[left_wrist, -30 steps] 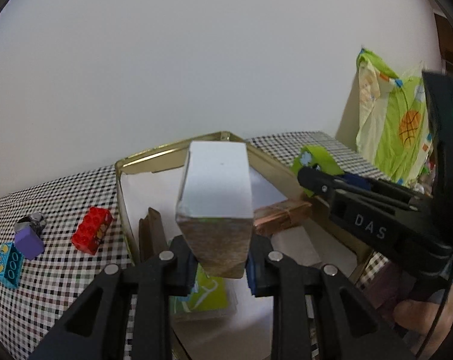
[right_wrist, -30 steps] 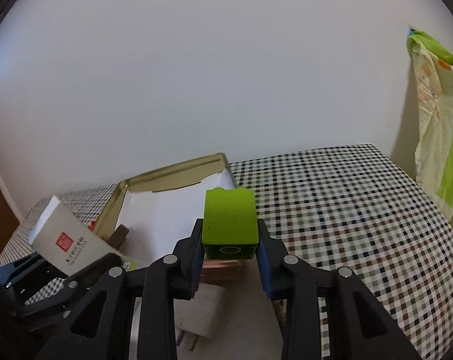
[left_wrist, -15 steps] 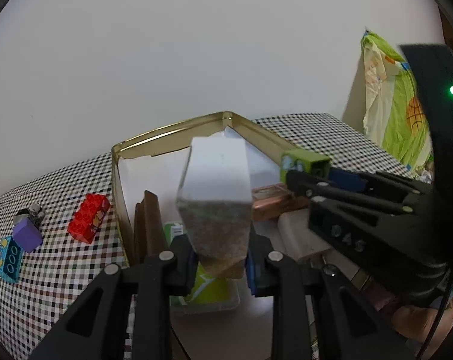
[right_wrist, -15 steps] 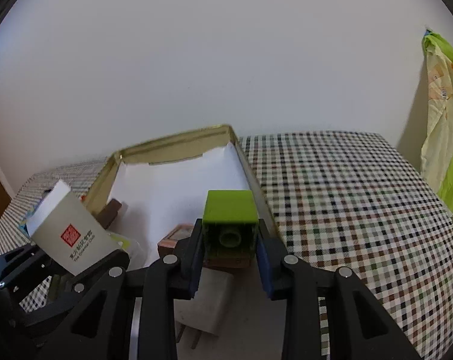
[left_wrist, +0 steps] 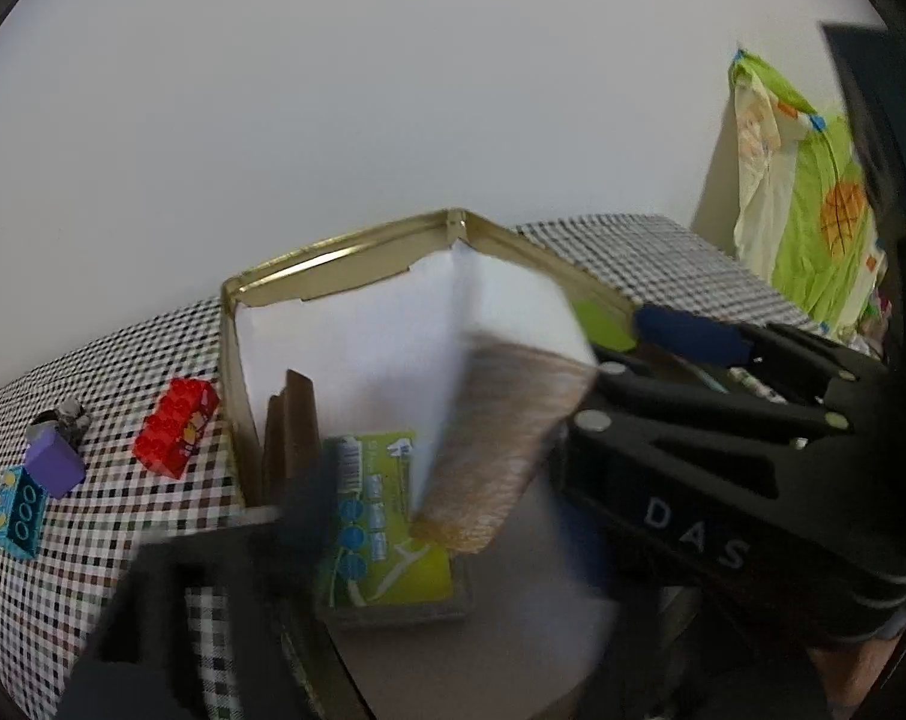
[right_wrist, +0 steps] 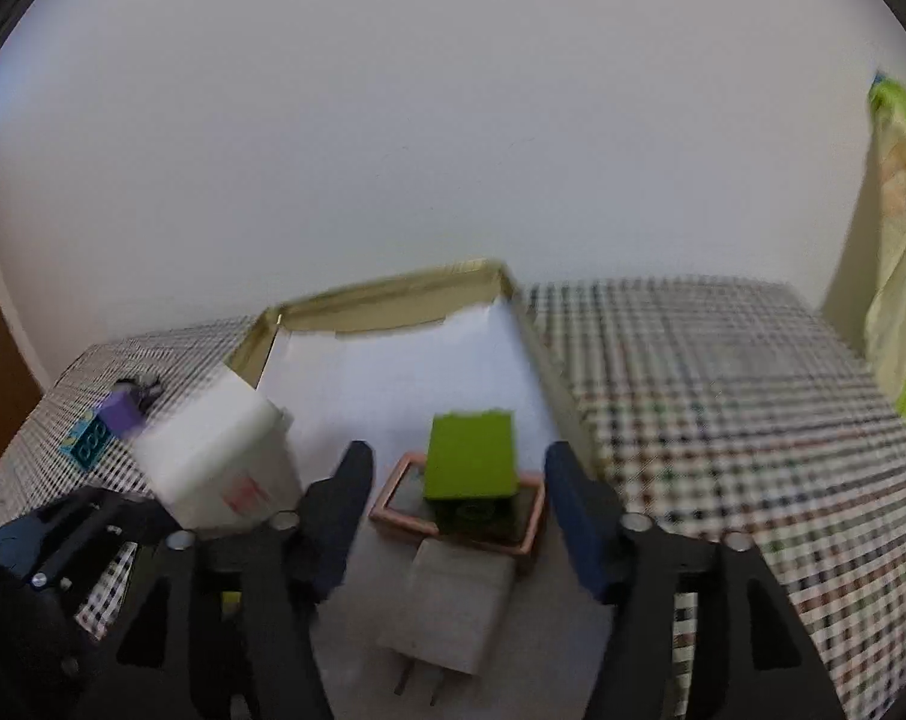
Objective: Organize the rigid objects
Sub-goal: 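Open the left gripper to drop the white box while the right releases the green block into the tin, then withdraw both grippers from the tin toward the remaining blocks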
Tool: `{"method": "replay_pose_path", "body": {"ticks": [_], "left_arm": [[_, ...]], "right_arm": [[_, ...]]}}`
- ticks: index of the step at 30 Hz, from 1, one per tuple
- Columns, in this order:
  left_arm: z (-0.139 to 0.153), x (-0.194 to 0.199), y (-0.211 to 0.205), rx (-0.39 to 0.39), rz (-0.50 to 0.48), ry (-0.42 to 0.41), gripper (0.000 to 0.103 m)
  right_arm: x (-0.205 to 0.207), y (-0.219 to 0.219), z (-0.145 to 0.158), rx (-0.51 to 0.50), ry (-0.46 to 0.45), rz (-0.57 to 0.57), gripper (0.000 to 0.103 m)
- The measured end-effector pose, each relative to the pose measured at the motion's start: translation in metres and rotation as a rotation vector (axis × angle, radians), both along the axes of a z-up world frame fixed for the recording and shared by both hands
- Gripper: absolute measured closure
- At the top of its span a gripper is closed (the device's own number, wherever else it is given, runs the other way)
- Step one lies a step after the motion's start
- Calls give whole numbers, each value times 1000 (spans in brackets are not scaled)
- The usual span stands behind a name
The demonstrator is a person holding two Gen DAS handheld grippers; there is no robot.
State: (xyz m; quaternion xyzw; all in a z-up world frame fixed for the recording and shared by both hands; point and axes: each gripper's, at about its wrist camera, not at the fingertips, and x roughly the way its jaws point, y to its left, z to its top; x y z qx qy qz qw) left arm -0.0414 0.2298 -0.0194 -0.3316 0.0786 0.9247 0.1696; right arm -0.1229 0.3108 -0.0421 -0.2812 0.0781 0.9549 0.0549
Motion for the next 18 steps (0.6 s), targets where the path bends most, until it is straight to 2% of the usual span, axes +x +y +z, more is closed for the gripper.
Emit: {"method": "replay_pose_path", "body": {"ticks": [1, 2, 4, 9, 18], "left_arm": [[4, 4, -2, 19, 6, 24, 0], [6, 6, -3, 27, 12, 41, 1], [7, 5, -3, 16, 21, 58, 1], [11, 14, -3, -7, 55, 110, 1], [21, 16, -13, 41, 65, 154, 1]], "right_arm": [[5, 0, 4, 17, 30, -25, 28], [11, 2, 8, 27, 59, -50, 21], [19, 8, 14, 25, 108, -97, 15], [26, 25, 16, -81, 132, -133, 14], [31, 34, 17, -141, 142, -167, 14]]}}
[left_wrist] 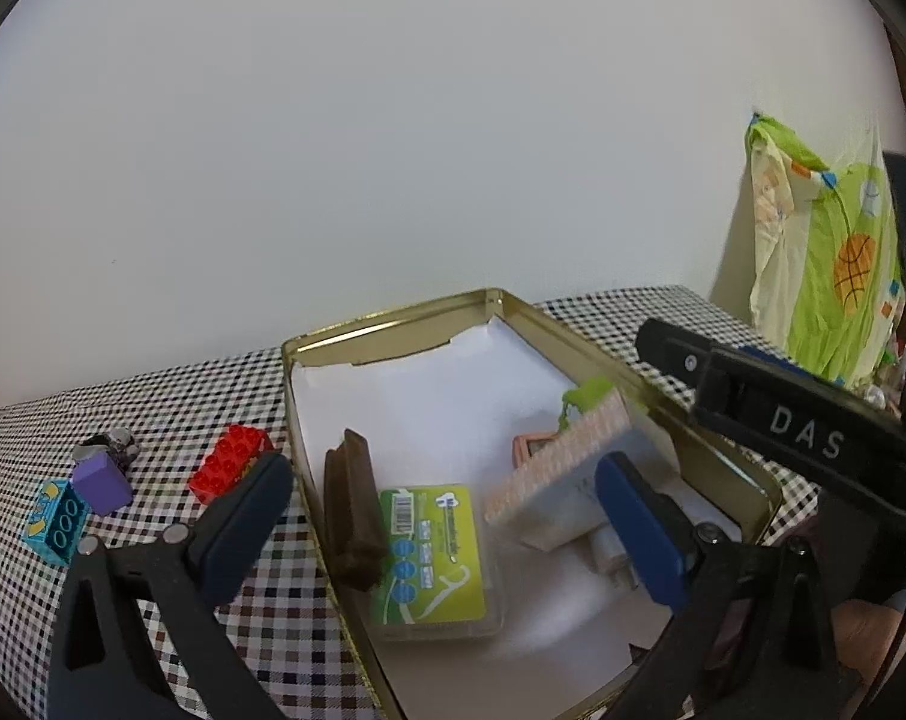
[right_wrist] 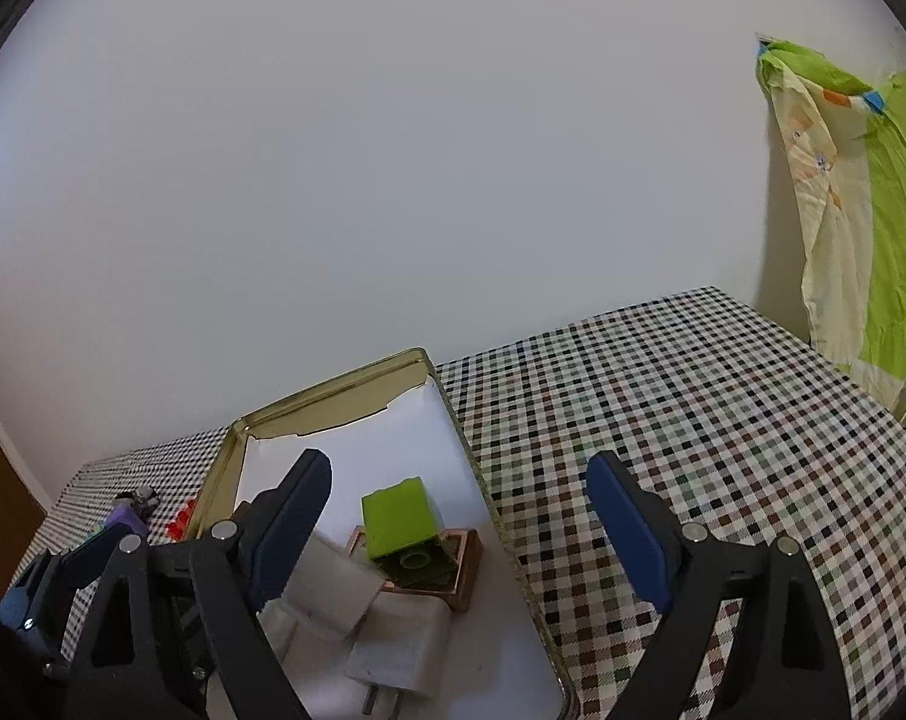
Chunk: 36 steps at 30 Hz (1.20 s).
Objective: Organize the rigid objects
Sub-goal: 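Withdraw both grippers from the tin toward the remaining blocks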
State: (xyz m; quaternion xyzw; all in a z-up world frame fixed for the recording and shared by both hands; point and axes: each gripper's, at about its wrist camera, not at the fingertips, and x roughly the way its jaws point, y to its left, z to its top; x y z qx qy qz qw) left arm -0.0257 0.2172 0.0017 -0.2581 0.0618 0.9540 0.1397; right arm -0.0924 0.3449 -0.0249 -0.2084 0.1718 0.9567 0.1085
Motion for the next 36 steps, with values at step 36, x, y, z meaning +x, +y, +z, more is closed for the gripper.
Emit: {"method": "replay_pose_path", "body": {"ticks": [36], "left_arm": [[-9, -17, -133, -21, 214, 111, 1]], "right_arm": [[58, -109, 20, 285, 163, -131, 14]]}}
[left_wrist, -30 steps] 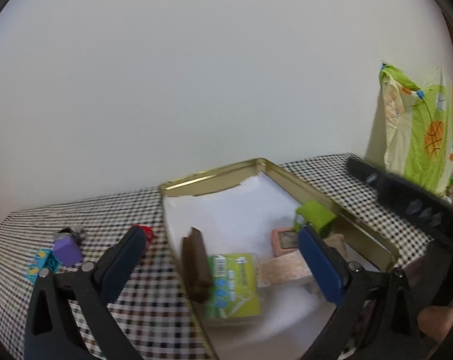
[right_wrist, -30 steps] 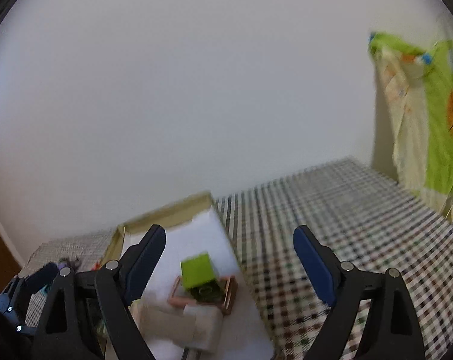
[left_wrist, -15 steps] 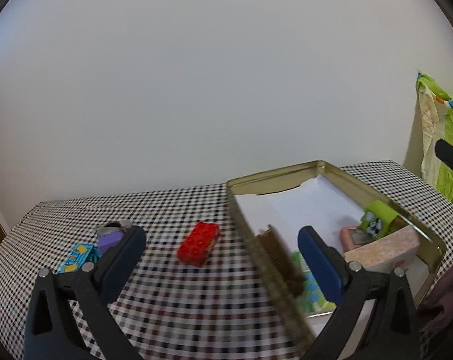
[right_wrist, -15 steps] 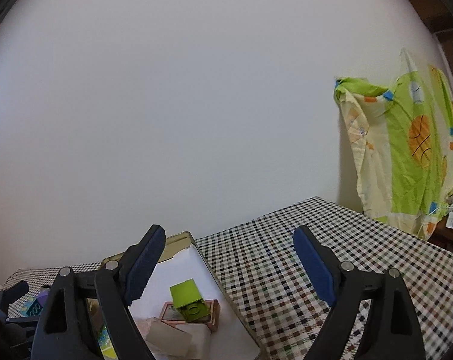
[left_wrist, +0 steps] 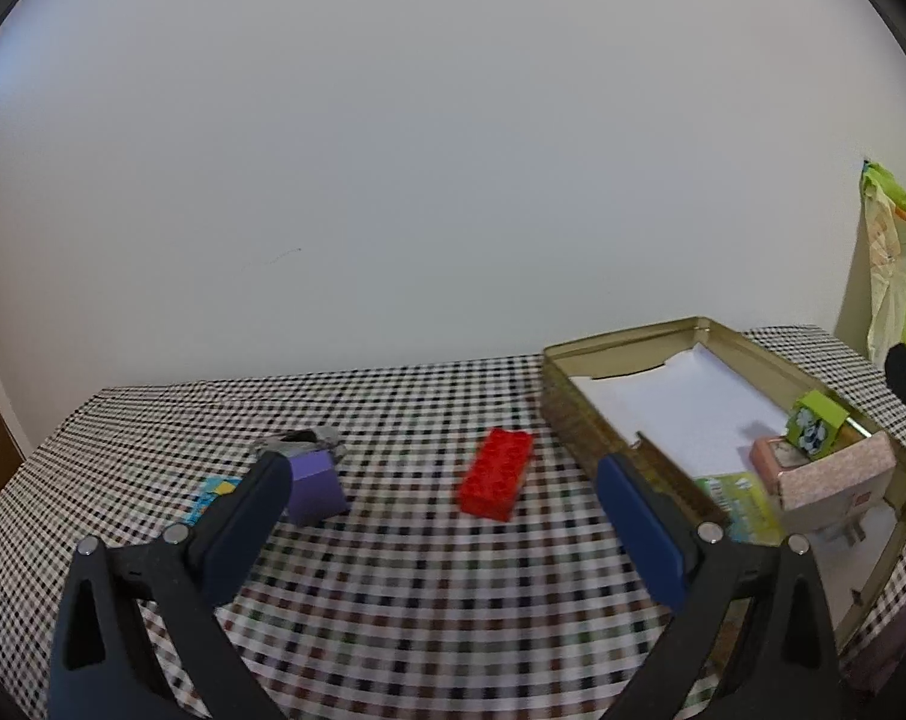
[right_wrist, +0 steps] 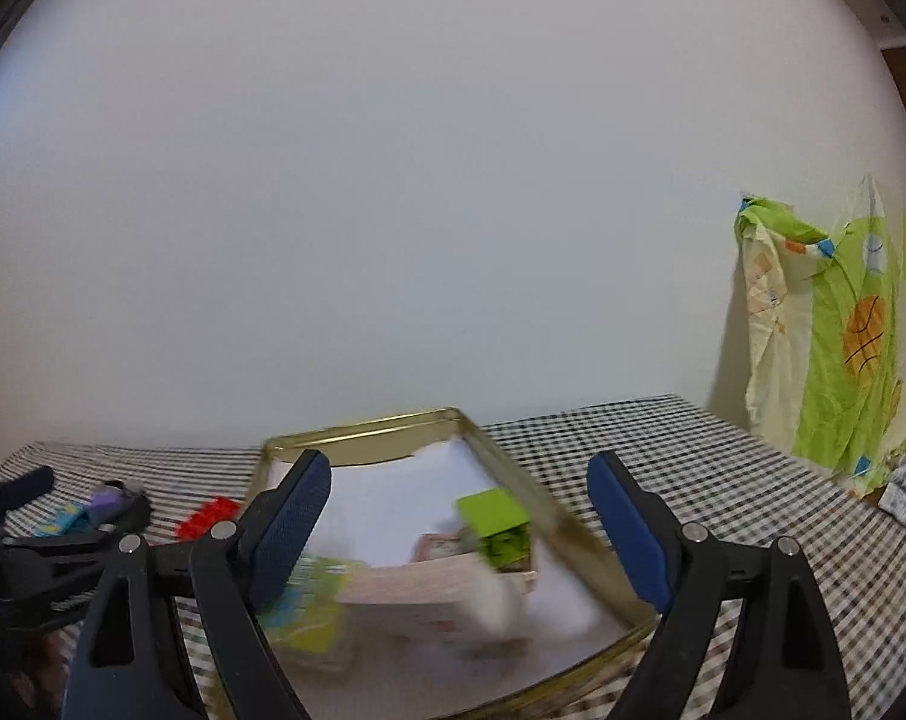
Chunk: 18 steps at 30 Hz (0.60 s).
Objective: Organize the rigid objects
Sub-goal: 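Withdraw both grippers from the tin toward the remaining blocks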
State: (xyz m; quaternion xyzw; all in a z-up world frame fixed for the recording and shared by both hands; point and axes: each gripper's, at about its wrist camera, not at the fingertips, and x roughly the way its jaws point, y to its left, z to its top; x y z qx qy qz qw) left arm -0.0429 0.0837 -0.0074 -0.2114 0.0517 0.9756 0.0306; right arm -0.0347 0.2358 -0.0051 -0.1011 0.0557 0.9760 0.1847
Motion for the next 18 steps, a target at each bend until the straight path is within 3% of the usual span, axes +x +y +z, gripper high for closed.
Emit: {"method": "replay_pose_path", "body": {"ticks": [6, 13, 18], "left_arm": [[1, 0, -21, 8, 19, -5, 1], [2, -2, -51, 1, 42, 0, 1], [-1, -13, -85, 15, 63, -42, 1]], "right_arm": [[-7, -30, -4, -50, -7, 38, 14], [-20, -66, -4, -18, -39, 79, 14], [-34, -84, -8, -18, -101, 113, 14]]}}
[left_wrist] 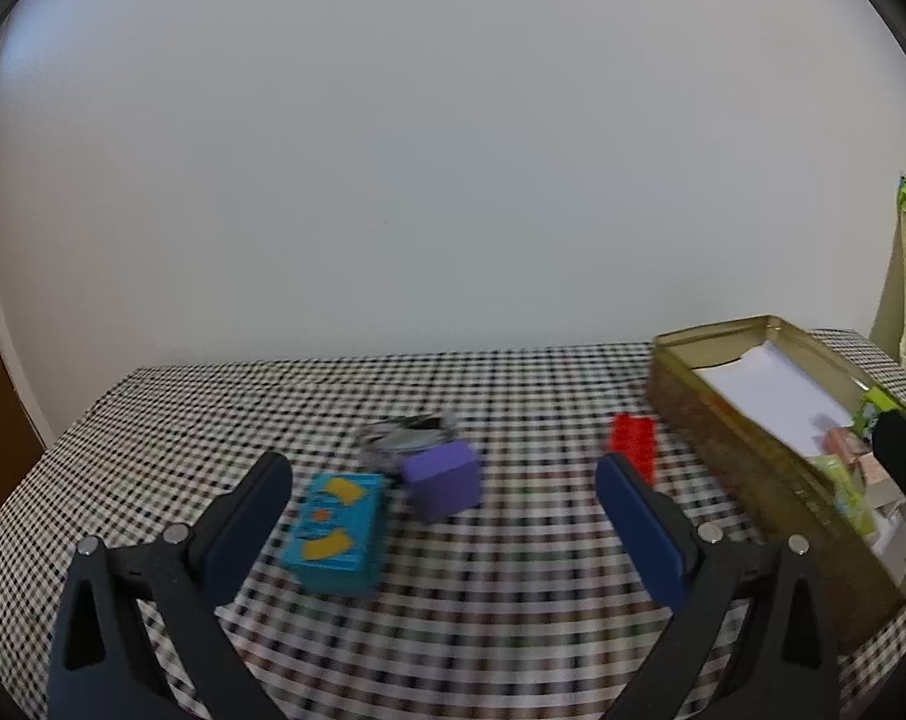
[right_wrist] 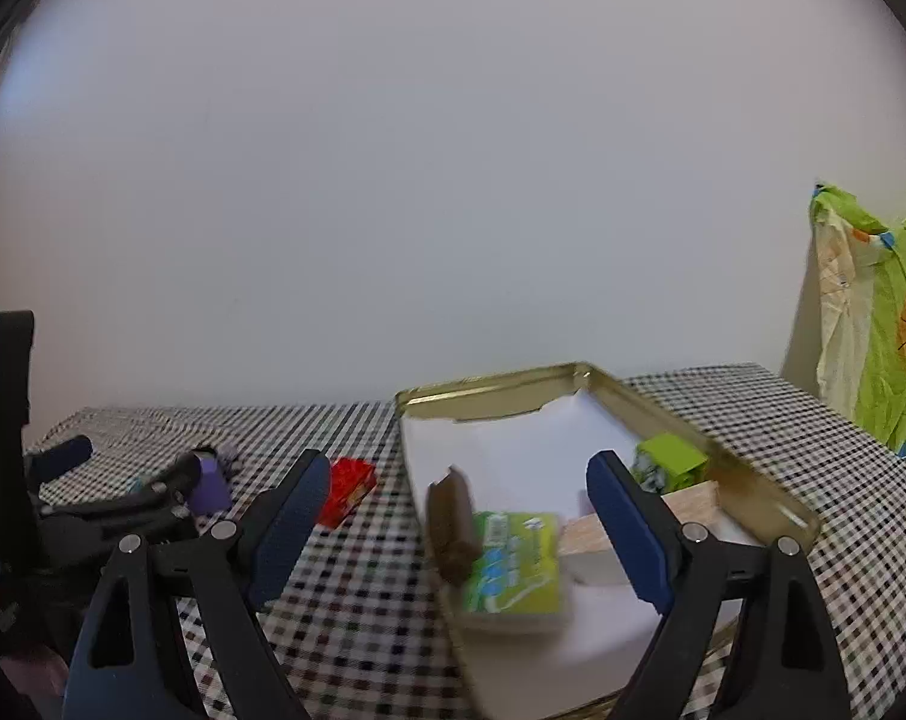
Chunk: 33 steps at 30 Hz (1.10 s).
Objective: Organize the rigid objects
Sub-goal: 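Withdraw both grippers from the tin toward the remaining blocks, then grasp the red toy brick with the right gripper while the left grasps the blue printed block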
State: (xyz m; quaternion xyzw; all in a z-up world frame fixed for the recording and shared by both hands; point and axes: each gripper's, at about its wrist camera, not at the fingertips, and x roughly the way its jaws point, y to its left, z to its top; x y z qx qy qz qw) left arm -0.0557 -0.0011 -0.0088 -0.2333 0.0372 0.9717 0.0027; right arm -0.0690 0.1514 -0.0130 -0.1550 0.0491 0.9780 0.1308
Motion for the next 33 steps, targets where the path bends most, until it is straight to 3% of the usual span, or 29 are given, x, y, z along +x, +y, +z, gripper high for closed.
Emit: {"method": "replay_pose_path", "body": {"ticks": [5, 14, 21, 23, 28, 33], "left_arm": [[-5, -13, -37, 48, 29, -58, 1], [-11, -32, -94, 62, 144, -108, 1], [-17, -48, -124, 21, 266, -166, 1], [-17, -51, -137, 56, 305, -173, 1], [-19, -51, -144, 134, 283, -205, 1], [-20, -50, -131, 111, 221, -214, 1]], "right_arm": [[-16, -22, -3, -5, -41, 66, 14], [-71, -53, -14, -41, -168, 123, 16], [-118, -59, -30, -108, -299, 113, 22], [-132, -57, -36, -137, -346, 89, 25], [-155, -55, -46, -157, -416, 32, 28], [-175, -57, -53, -133, -492, -33, 28]]}}
